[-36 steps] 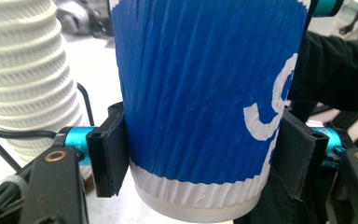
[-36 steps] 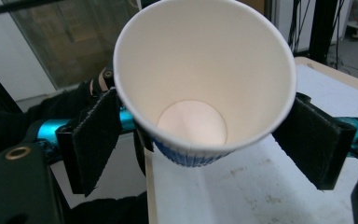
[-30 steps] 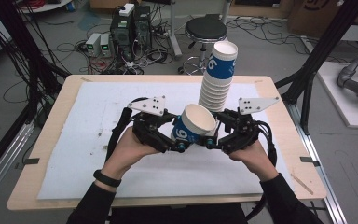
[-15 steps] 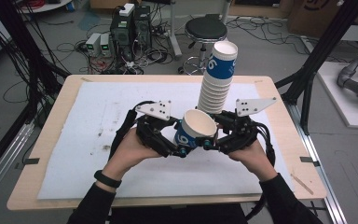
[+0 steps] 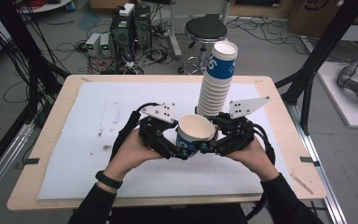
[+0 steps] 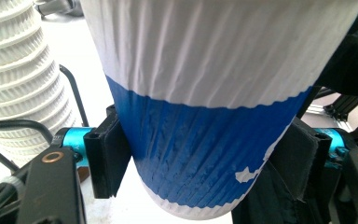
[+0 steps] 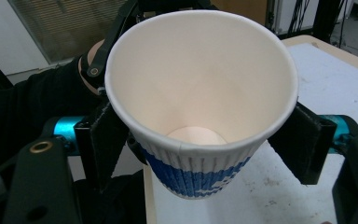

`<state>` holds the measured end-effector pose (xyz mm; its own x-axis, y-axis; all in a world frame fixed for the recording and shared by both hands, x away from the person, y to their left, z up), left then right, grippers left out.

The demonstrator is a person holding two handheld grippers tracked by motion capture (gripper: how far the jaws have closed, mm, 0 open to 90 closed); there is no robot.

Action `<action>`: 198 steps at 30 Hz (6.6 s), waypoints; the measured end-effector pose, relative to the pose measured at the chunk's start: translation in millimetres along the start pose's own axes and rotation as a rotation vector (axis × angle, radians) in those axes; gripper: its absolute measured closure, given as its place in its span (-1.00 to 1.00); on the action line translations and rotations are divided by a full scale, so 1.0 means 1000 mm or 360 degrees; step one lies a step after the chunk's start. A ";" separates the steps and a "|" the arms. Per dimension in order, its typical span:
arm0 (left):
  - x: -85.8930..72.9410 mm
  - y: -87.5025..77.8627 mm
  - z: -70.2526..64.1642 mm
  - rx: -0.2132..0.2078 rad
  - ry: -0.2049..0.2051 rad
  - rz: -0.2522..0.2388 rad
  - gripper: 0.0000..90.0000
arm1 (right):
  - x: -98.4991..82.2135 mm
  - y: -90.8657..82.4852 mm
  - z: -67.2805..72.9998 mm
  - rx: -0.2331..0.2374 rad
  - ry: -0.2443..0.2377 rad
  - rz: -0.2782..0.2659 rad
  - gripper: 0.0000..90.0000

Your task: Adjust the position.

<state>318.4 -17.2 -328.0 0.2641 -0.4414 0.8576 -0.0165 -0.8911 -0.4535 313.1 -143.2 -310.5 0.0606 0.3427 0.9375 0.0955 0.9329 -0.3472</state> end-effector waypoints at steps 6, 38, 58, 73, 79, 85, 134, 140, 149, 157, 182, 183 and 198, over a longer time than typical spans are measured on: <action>0.004 -0.005 0.001 -0.0019 -0.0005 -0.0095 -0.38 | 0.002 -0.002 0.000 -0.0015 0.0013 -0.0067 -0.57; 0.013 -0.003 -0.005 -0.0090 -0.0070 -0.0253 -0.54 | 0.009 0.000 0.004 -0.0015 0.0022 -0.0239 -0.50; 0.012 -0.003 -0.004 -0.0077 -0.0046 -0.0248 -0.44 | 0.009 0.002 0.003 -0.0019 0.0031 -0.0228 -0.52; 0.013 -0.011 -0.003 -0.0059 -0.0038 -0.0270 -0.45 | 0.012 -0.006 0.004 -0.0046 -0.0017 -0.0244 -0.59; 0.014 -0.018 -0.002 -0.0044 -0.0036 -0.0295 -0.45 | 0.010 -0.009 0.001 -0.0073 -0.0029 -0.0232 -0.62; 0.015 -0.025 -0.002 -0.0027 -0.0028 -0.0321 -0.45 | 0.006 -0.012 -0.002 -0.0100 -0.0037 -0.0212 -0.68; 0.022 -0.026 -0.003 0.0010 -0.0056 -0.0439 -0.45 | -0.016 0.020 0.002 -0.0018 0.0004 -0.0097 -0.70; 0.023 -0.024 -0.004 -0.0005 -0.0054 -0.0443 -0.45 | -0.016 0.024 0.003 -0.0013 0.0011 -0.0098 -0.67; 0.023 -0.020 -0.005 -0.0030 -0.0051 -0.0437 -0.45 | -0.015 0.028 0.005 -0.0021 0.0007 -0.0122 -0.45; 0.022 -0.019 -0.006 -0.0035 -0.0053 -0.0432 -0.46 | -0.016 0.027 0.004 -0.0046 -0.0005 -0.0122 -0.34; 0.025 -0.024 -0.008 -0.0051 -0.0057 -0.0485 -0.53 | -0.019 0.032 0.007 -0.0014 -0.0010 -0.0050 -0.33; 0.025 -0.024 -0.008 -0.0051 -0.0057 -0.0481 -0.52 | -0.019 0.032 0.006 -0.0006 -0.0016 -0.0050 -0.33; 0.025 -0.021 -0.009 -0.0041 -0.0036 -0.0486 -0.49 | -0.011 0.028 0.006 0.0036 0.0072 -0.0177 -0.55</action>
<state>317.2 -10.8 -294.6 0.2820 -0.1506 0.9475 0.0429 -0.9846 -0.1692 308.7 -119.6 -330.2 0.0958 0.2320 0.9680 0.0817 0.9673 -0.2400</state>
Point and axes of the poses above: each handheld gripper's, and its own axes: y roughly forward along the jaws, x roughly out of its top, z roughly to its left, the point moved 7 cm from there along y, roughly forward along the jaws, and after that the axes turned 9 degrees about -y, right-handed, at the moved point
